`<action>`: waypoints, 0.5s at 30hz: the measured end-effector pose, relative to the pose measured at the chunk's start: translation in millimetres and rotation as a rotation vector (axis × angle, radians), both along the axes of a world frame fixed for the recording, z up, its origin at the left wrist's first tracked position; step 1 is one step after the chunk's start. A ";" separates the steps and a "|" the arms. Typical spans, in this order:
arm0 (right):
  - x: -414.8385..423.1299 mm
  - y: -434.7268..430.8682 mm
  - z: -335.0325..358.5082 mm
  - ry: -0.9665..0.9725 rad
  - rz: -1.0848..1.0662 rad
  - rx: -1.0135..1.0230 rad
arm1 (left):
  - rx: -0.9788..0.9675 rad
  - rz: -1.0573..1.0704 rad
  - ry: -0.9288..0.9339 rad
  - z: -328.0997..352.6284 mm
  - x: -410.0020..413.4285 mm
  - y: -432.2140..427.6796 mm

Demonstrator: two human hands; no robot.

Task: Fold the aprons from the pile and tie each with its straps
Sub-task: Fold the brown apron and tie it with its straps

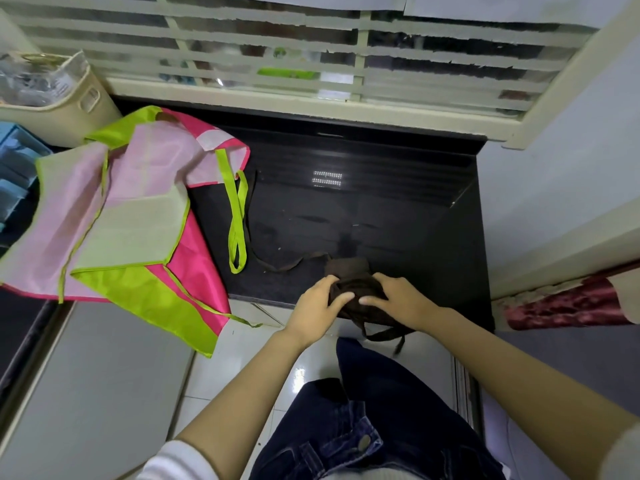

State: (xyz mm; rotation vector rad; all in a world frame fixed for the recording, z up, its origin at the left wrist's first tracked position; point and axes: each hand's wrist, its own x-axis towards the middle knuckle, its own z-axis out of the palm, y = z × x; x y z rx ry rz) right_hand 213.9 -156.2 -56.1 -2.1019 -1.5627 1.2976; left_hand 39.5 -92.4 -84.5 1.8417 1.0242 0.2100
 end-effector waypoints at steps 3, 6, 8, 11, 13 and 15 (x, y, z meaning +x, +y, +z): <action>2.9 11.9 -2.0 0.064 -0.114 -0.052 | -0.027 0.109 0.049 -2.4 6.3 6.0; 4.4 23.4 -7.4 -0.005 -0.122 -0.104 | -0.055 0.152 0.133 -2.5 10.9 14.1; 4.6 31.3 -8.2 -0.098 -0.081 -0.120 | -0.070 0.187 0.191 -0.9 16.1 20.1; 1.6 38.8 -5.5 -0.201 -0.040 -0.099 | -0.097 0.208 0.267 0.7 23.0 26.0; -0.1 42.7 -5.9 -0.239 -0.028 -0.076 | -0.132 0.218 0.282 0.2 25.6 30.1; -0.1 44.2 -9.3 -0.270 -0.014 -0.063 | -0.161 0.249 0.263 0.7 26.8 32.3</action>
